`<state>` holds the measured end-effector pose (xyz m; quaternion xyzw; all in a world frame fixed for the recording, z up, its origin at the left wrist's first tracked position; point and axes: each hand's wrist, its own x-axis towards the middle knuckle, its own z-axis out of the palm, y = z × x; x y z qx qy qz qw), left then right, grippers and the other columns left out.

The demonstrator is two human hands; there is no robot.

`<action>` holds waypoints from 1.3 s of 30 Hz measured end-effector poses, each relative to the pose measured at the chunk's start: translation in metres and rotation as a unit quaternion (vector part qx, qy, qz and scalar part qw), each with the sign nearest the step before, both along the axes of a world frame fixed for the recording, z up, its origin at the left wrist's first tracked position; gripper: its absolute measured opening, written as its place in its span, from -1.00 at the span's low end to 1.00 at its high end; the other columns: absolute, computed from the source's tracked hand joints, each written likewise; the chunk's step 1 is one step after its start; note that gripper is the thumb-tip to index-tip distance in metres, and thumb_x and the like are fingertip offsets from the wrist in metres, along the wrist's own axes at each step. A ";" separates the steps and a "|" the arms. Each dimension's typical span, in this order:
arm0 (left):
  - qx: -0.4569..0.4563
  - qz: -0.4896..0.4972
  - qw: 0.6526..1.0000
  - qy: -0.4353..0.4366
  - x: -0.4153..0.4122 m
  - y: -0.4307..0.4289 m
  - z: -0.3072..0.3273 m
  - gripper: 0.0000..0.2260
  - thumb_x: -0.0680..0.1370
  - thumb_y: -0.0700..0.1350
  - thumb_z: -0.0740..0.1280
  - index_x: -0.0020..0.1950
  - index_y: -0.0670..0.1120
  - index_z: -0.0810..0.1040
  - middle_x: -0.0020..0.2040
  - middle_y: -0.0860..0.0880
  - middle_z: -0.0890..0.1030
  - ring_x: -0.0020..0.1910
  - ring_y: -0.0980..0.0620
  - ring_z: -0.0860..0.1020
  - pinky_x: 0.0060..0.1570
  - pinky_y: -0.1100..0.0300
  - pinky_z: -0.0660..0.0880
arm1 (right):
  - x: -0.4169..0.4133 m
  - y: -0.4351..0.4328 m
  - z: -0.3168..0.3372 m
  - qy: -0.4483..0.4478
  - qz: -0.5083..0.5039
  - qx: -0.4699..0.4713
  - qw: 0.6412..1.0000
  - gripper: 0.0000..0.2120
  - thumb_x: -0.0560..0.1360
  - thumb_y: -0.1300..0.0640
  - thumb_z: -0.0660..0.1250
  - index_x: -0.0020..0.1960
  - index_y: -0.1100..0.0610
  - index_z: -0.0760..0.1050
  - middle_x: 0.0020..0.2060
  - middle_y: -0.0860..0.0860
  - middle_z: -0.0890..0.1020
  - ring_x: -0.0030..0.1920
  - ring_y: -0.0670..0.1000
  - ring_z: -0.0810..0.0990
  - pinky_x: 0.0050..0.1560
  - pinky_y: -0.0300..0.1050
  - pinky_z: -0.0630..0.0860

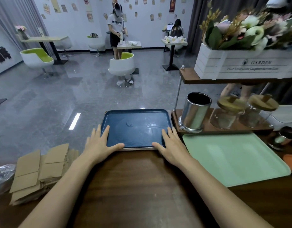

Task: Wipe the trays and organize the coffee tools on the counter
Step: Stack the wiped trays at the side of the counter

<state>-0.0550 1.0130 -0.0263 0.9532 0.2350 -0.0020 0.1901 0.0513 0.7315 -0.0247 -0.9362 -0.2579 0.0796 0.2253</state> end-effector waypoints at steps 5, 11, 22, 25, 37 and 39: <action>0.045 -0.047 0.982 -0.180 -0.016 -0.079 -0.003 -0.17 0.53 0.33 0.27 0.67 0.01 0.05 0.68 -0.06 -0.06 0.65 -0.02 -0.17 0.61 -0.07 -0.01 | -0.032 -0.072 -0.001 -0.041 0.035 0.074 0.996 -0.27 0.60 -0.28 0.20 0.64 0.00 0.08 0.61 -0.17 0.02 0.59 -0.19 -0.15 0.52 -0.23 -0.02; -0.074 -0.126 0.972 -0.184 -0.005 -0.233 -0.011 -0.14 0.51 0.34 0.25 0.67 -0.03 0.04 0.66 0.04 -0.01 0.61 0.14 -0.11 0.56 0.16 -0.02 | -0.036 -0.198 -0.008 -0.005 -0.048 0.113 0.992 -0.33 0.61 -0.21 0.23 0.62 0.00 0.14 0.59 -0.17 0.15 0.57 -0.23 -0.01 0.47 -0.34 -0.03; -0.031 -0.051 0.995 -0.075 0.018 -0.357 -0.037 0.01 0.38 0.56 0.11 0.59 -0.13 0.18 0.50 -0.17 0.34 0.50 -0.19 0.25 0.51 -0.21 0.17 | 0.031 -0.358 -0.004 -0.017 -0.096 0.019 0.995 -0.17 0.57 -0.28 0.26 0.62 0.17 0.07 0.61 0.07 0.15 0.61 0.02 0.04 0.57 -0.03 -0.08; -0.040 -0.026 0.996 -0.073 0.014 -0.359 -0.037 -0.08 0.41 0.52 0.15 0.56 -0.09 0.22 0.54 -0.13 0.31 0.53 -0.16 0.24 0.53 -0.21 0.13 | 0.039 -0.356 -0.010 -0.020 -0.090 -0.012 0.996 -0.10 0.55 -0.34 0.23 0.62 0.21 0.03 0.61 0.14 0.11 0.62 0.07 0.02 0.58 0.03 -0.09; -0.065 -0.027 0.996 -0.052 0.003 -0.362 -0.018 -0.11 0.49 0.34 0.36 0.65 -0.06 0.10 0.65 -0.06 0.13 0.63 -0.13 0.05 0.57 -0.14 -0.02 | 0.036 -0.349 -0.023 -0.033 -0.094 -0.035 0.994 -0.08 0.55 -0.40 0.12 0.63 0.23 -0.01 0.61 0.21 0.09 0.61 0.14 0.02 0.59 0.11 -0.06; -0.074 -0.031 0.996 -0.045 -0.003 -0.356 -0.018 -0.07 0.48 0.35 0.36 0.66 -0.04 0.04 0.66 -0.05 0.08 0.64 -0.12 0.00 0.58 -0.12 -0.05 | 0.029 -0.349 -0.022 -0.034 -0.092 -0.032 0.995 -0.09 0.55 -0.39 0.13 0.62 0.24 0.02 0.60 0.20 0.14 0.60 0.12 0.07 0.59 0.12 -0.06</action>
